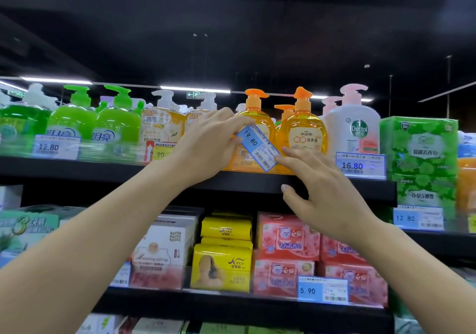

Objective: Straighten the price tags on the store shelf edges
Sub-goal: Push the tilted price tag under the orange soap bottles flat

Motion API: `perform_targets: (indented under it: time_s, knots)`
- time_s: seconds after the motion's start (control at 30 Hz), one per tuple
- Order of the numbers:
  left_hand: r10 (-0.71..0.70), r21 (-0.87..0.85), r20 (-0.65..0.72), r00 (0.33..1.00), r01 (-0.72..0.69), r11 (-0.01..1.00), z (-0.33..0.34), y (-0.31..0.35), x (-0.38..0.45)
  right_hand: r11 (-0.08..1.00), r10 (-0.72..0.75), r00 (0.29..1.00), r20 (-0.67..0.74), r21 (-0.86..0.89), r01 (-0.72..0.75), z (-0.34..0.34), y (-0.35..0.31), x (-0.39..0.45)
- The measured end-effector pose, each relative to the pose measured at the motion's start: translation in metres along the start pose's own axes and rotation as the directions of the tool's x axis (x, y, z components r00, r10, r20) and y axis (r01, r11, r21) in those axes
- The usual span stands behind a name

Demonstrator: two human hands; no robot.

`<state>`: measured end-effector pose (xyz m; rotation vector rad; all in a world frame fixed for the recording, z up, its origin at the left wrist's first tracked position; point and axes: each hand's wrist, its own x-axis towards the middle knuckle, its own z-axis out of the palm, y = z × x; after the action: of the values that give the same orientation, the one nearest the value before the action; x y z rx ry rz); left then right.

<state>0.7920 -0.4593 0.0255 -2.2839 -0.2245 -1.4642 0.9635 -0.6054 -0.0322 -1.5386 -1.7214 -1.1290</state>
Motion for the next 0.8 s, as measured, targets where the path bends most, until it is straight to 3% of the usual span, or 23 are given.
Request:
perform_targets:
  time_s: [0.8]
  knots:
    - [-0.010,0.078,0.036,0.999,0.008,0.997,-0.005,0.002,-0.035,0.997,0.010,1.000,0.008,-0.070,-0.009,0.000,-0.004,0.004]
